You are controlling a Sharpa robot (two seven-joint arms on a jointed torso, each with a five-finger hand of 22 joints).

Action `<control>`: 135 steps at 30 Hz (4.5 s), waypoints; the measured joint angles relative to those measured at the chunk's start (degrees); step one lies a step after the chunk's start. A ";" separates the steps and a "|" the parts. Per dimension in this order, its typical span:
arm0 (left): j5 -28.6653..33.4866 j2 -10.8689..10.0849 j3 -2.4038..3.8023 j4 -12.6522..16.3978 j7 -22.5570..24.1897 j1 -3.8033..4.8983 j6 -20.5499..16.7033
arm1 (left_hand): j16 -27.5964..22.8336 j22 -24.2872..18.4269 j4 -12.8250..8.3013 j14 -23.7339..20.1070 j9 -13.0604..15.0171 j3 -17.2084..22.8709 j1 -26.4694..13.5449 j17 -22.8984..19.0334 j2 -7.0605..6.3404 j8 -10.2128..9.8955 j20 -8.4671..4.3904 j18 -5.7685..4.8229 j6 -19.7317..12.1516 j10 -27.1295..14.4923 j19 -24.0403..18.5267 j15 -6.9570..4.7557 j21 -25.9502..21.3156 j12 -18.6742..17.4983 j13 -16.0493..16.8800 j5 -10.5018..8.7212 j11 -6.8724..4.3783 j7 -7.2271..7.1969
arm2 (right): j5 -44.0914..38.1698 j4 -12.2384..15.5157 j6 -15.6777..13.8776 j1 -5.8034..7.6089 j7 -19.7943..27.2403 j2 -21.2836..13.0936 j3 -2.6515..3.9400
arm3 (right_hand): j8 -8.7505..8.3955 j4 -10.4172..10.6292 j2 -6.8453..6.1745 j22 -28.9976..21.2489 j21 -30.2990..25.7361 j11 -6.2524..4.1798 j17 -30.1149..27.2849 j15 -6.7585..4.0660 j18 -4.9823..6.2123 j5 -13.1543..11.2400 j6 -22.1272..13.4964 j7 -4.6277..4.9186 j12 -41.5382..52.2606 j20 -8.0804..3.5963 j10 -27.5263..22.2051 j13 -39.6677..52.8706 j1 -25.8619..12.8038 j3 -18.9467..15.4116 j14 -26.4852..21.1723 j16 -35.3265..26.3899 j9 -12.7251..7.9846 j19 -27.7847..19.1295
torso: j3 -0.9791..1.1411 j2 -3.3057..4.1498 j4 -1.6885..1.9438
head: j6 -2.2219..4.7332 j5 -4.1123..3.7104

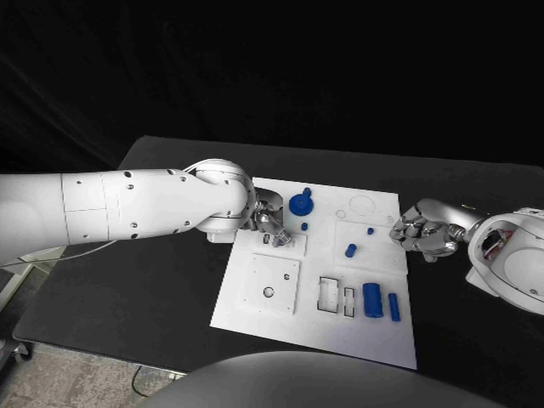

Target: Assemble the parts on the task board

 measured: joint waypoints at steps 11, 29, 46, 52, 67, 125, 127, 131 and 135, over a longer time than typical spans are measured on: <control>0.76 -0.44 -0.01 0.92 0.25 -0.01 0.02 | 0.00 0.03 1.25 0.00 0.83 1.59 -1.30 0.00 -1.12 0.50 0.00 0.00 0.19 0.00 0.00 0.00 0.00 -0.10 0.00 5.37 0.00 0.20 | 0.00 -0.08 0.79 -0.04 -0.35 0.06 0.00 | 0.00 0.00 0.00 -0.05 0.00 0.00 0.00 0.00 0.00 0.00 0.00 -0.01 0.00 0.00 0.00 -0.05 0.00 0.00 0.00 0.00 0.05 0.00 | 0.00 0.00 -0.01 | 0.00 0.02; 1.11 -1.96 -0.01 2.18 0.35 0.02 0.71 | 0.26 0.01 -1.07 0.00 1.41 5.05 -4.21 -0.01 -1.21 1.05 0.00 0.00 0.22 0.00 0.00 0.00 0.00 -0.08 0.00 3.28 0.00 0.20 | 0.00 -0.12 1.89 -0.10 -1.04 0.02 0.00 | 0.00 0.00 0.00 -0.05 -0.23 0.00 0.00 0.00 0.00 0.00 0.01 -0.01 -0.21 0.00 0.00 -0.13 0.00 0.00 -0.41 0.00 0.04 0.00 | 0.01 -0.01 0.00 | 0.00 -0.08; 1.05 -0.41 0.00 -1.48 0.17 0.22 4.15 | 0.47 0.01 -2.10 0.00 1.47 6.66 -5.42 -0.02 -1.32 1.25 0.00 0.00 0.23 0.00 0.00 0.00 0.00 0.41 0.00 2.80 0.00 0.20 | 0.00 0.06 1.92 -0.12 -1.26 -0.21 -0.01 | 0.00 0.00 0.00 -0.10 -0.23 0.00 0.00 0.00 0.00 0.00 0.04 -0.04 -0.21 0.00 0.00 -0.19 0.00 0.00 -0.41 0.00 0.03 0.00 | 0.04 -0.01 -0.02 | 0.00 -0.57; 0.75 0.43 0.03 -2.32 0.07 0.27 5.10 | 0.47 0.00 -2.06 0.00 1.56 7.10 -6.09 -0.02 -0.65 1.23 0.00 0.00 0.23 0.00 0.00 0.00 0.00 0.41 0.00 2.47 0.00 0.20 | 0.00 0.09 1.93 -0.12 -1.31 -0.22 -0.01 | 0.00 0.01 0.00 -0.10 -0.23 0.00 0.00 -0.01 0.00 0.00 0.04 -0.04 -0.21 0.00 0.00 -0.19 0.00 -0.01 -0.40 0.00 0.03 0.00 | 0.04 -0.01 -0.01 | 0.00 -0.65; -0.56 1.64 0.09 -3.26 -0.26 0.39 6.30 | 0.47 0.00 -2.07 0.00 1.70 7.58 -6.72 -0.02 -0.22 1.23 0.00 0.00 0.32 0.00 0.00 0.00 0.00 0.41 0.00 1.80 0.01 0.29 | 0.00 0.15 1.94 -0.13 -1.46 -0.29 -0.01 | 0.00 0.01 0.00 -0.09 -0.23 0.00 0.00 0.00 0.00 0.00 0.05 -0.05 -0.21 0.00 0.00 -0.19 0.00 -0.01 -0.40 0.00 0.07 0.00 | 0.01 0.02 -0.01 | 0.00 -0.69; -2.15 1.71 0.06 -3.43 -0.14 0.30 7.98 | -2.22 0.03 6.06 0.00 -0.14 -3.74 -15.74 0.02 -1.25 -0.30 0.41 0.00 0.27 -0.83 0.00 0.41 -1.37 -1.15 0.00 -19.27 0.81 0.34 | 0.00 -0.21 3.30 -0.54 -2.28 -0.08 -0.02 | 0.00 0.01 0.00 -0.09 -0.23 0.00 0.00 0.00 0.00 0.00 0.08 -0.09 -0.44 0.00 0.00 -0.38 0.00 -0.01 -0.40 0.00 0.09 0.00 | 0.00 0.02 0.00 | 0.00 -0.65; -2.15 1.65 0.06 -3.37 -0.12 0.30 7.81 | -2.39 0.02 6.34 0.00 -0.21 -4.21 -15.73 0.02 -1.25 -0.32 0.41 0.00 0.20 -0.84 0.00 0.41 -1.46 -1.15 0.00 -19.27 0.80 0.40 | 0.00 -0.22 3.33 -0.55 -2.29 -0.08 -0.02 | 0.00 0.01 0.00 -0.09 -0.23 0.00 0.00 0.00 0.00 0.00 0.08 -0.08 -0.44 0.00 0.00 -0.38 0.00 -0.01 -0.40 0.00 0.09 0.00 | 0.00 0.02 0.00 | 0.00 -0.65; -2.15 1.44 0.03 -3.12 -0.10 0.26 7.15 | -2.42 0.02 6.97 0.00 -0.25 -4.97 -15.73 0.02 -1.25 -0.34 0.41 0.00 0.19 -1.04 0.00 0.41 -1.46 -1.38 0.00 -18.25 0.60 0.40 | 0.00 -0.22 3.40 -0.59 -2.32 -0.08 -0.02 | 0.00 0.01 0.00 -0.09 -0.23 0.00 0.00 -0.01 0.00 0.00 0.09 -0.09 -0.44 0.00 0.00 -0.38 0.00 -0.01 -0.40 0.00 0.09 0.00 | 0.00 0.02 0.00 | 0.00 -0.64; -2.11 1.27 0.01 -2.86 -0.07 0.24 6.18 | -2.42 0.02 7.31 0.00 -0.26 -5.62 -15.72 0.02 -1.26 -0.34 0.41 0.00 0.18 -1.04 0.00 0.41 -1.46 -1.38 0.00 -17.79 0.60 0.40 | 0.00 -0.25 3.47 -0.62 -2.33 -0.08 -0.02 | 0.00 0.01 0.00 -0.09 -0.23 0.00 0.00 -0.01 0.00 0.00 0.08 -0.09 -0.44 0.00 0.00 -0.38 0.00 -0.01 -0.40 0.00 0.09 0.00 | 0.00 0.03 0.00 | 0.00 -0.64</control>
